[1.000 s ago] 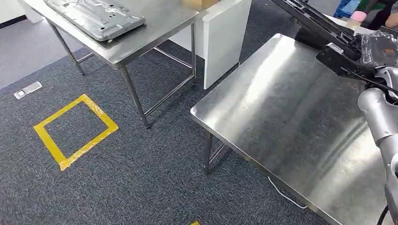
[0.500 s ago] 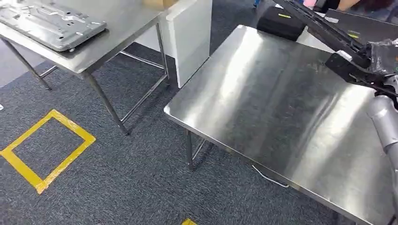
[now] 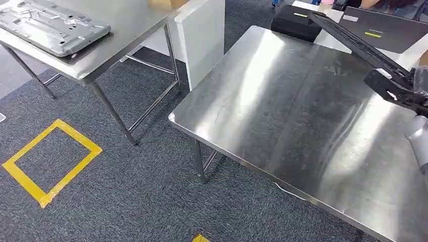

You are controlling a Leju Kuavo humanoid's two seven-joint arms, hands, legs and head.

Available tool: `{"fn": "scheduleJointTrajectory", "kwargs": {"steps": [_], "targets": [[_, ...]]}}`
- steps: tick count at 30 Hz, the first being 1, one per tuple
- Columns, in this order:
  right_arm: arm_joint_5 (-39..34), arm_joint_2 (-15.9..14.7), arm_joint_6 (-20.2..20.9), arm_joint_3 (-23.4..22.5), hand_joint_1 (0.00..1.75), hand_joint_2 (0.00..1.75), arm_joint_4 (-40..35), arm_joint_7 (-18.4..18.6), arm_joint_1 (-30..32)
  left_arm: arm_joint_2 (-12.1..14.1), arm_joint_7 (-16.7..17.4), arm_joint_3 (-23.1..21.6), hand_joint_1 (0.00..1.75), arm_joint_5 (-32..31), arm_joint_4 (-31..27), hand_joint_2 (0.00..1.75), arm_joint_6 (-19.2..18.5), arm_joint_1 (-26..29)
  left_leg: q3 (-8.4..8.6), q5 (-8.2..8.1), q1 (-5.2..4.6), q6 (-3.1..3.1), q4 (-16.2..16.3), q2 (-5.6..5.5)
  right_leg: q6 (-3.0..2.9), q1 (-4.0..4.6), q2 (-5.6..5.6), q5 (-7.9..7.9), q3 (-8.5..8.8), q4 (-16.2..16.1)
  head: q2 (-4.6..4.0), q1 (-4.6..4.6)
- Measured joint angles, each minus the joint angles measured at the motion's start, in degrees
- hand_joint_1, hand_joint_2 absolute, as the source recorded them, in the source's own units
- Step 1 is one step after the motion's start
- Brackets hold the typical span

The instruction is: Take the parts from the cabinet and place them on the table.

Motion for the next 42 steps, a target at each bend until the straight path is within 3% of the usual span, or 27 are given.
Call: {"fn": "scheduleJointTrajectory", "kwargs": {"steps": [4, 10, 11, 13, 14, 17, 19, 25, 42], "targets": [[0.0, -0.4, 0.5, -1.3, 1.69, 1.75, 1.6, -2.7, 0.3, 0.1, 0.3, 0.1, 0.0, -0.8, 0.0, 1.75, 0.7, 0.1, -0.09, -0.07, 0.0, -1.1, 0.0, 0.01, 0.0, 0.01, 0.0, 0.0, -0.02, 0.0, 0.0, -0.02], [2.5, 1.1, 1.9, -1.4, 1.69, 1.75, 2.9, -3.3, 0.2, 0.2, 0.4, 0.1, 0.0, -1.4, 0.0, 1.75, 1.0, 0.0, -0.08, -0.05, -0.34, -1.33, 0.0, -0.19, 0.0, 0.01, -0.14, 0.01, -0.01, 0.0, 0.0, -0.02], [2.8, 1.4, 2.1, -1.4, 0.0, 0.0, 3.0, -3.2, 0.1, 0.2, 0.4, 0.1, 0.0, -1.5, 0.0, 1.75, 1.0, 0.0, -0.1, -0.05, -0.43, -1.32, 0.0, -0.26, 0.0, 0.0, -0.19, 0.01, -0.01, 0.0, 0.0, 0.0], [3.4, 2.2, 2.4, -1.4, 0.0, 0.0, 3.2, -3.1, -0.4, 0.2, 0.2, 0.1, 0.0, -1.6, 0.0, 1.75, 1.0, 0.0, -0.21, -0.03, -0.58, -1.31, 0.0, -0.29, 0.03, -0.03, -0.21, 0.03, 0.0, 0.0, 0.0, -0.02], [3.6, 2.5, 2.5, -1.4, 0.0, 0.0, 3.3, -3.1, -0.7, 0.2, 0.2, 0.2, 0.0, -1.5, 0.0, 0.0, 0.9, 0.0, -0.23, -0.02, -0.65, -1.28, 0.0, -0.29, 0.04, -0.03, -0.21, 0.03, 0.0, 0.0, 0.0, 0.0], [4.1, 3.2, 3.0, -1.4, 0.0, 0.0, 3.5, -3.1, -1.6, 0.3, 1.2, 1.0, 0.0, -1.3, 0.0, 0.0, 0.7, 0.0, -0.2, 0.0, -0.78, -1.25, 0.1, -0.33, 0.04, -0.04, -0.22, 0.03, 0.0, 0.0, 0.0, -0.02], [4.3, 3.5, 3.2, -1.4, 0.0, 0.0, 3.7, -3.1, -1.9, 0.3, 4.1, 1.4, 0.0, -1.7, 0.0, 0.0, 2.1, 0.0, -0.21, -0.02, -0.87, -1.23, 0.1, -0.42, 0.05, -0.05, -0.28, 0.03, 0.0, 0.0, 0.0, 0.0], [4.2, 4.0, 3.2, -1.6, 0.0, 0.0, 4.0, -3.1, -2.2, 0.7, 5.8, 1.9, 0.0, -2.2, 0.0, 0.0, 3.3, 0.0, -0.23, -0.04, -1.09, -1.19, 0.1, -0.62, 0.05, -0.09, -0.43, 0.03, 0.0, 0.0, 0.0, -0.02], [4.2, 4.5, 3.2, -1.9, 0.0, 0.0, 4.2, -3.2, -2.7, 0.9, 6.3, 2.6, 0.0, -2.2, 0.0, 0.0, 2.7, 0.0, -0.2, -0.07, -1.3, -1.09, 0.1, -0.63, 0.1, -0.12, -0.49, 0.06, 0.0, 0.0, 0.0, -0.02]]}}
